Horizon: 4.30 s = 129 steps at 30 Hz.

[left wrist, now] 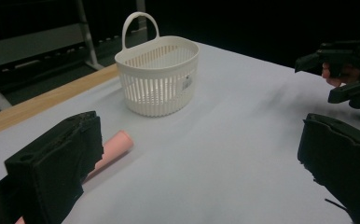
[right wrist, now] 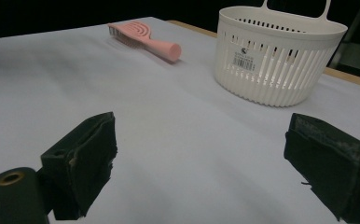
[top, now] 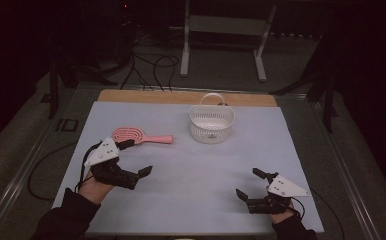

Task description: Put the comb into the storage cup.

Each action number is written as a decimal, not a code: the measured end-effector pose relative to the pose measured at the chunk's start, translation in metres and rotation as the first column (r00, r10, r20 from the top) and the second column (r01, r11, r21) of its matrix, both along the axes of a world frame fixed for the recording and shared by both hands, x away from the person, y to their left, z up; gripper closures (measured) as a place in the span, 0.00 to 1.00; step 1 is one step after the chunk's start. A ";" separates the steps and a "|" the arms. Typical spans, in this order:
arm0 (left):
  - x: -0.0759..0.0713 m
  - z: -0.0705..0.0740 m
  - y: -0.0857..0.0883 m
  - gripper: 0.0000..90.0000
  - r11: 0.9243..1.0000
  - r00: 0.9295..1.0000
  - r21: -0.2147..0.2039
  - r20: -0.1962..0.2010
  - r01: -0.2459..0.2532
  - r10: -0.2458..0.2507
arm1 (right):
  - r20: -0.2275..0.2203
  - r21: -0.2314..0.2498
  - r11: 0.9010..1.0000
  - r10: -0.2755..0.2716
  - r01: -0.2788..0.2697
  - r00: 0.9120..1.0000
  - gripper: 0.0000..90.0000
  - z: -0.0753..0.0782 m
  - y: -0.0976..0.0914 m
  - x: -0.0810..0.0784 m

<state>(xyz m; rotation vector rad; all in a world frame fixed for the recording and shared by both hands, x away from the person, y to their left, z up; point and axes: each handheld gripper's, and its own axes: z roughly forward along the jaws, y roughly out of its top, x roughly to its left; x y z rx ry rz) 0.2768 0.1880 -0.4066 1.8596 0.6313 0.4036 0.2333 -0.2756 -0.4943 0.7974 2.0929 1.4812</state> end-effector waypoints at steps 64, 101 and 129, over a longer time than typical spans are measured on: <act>0.129 -0.024 -0.055 0.20 0.968 0.964 0.104 -0.113 -0.228 0.239 | -0.003 0.008 1.000 0.027 -0.027 1.000 0.10 -0.001 0.002 -0.001; 0.157 -0.068 -0.070 0.92 0.941 0.925 0.206 -0.218 -0.267 0.310 | -0.013 0.005 0.999 0.041 -0.040 0.999 0.10 -0.002 0.003 -0.002; 0.173 -0.085 -0.078 1.00 0.896 0.843 0.319 -0.344 -0.309 0.413 | -0.017 0.012 0.999 0.044 -0.044 0.999 0.10 -0.002 0.003 -0.002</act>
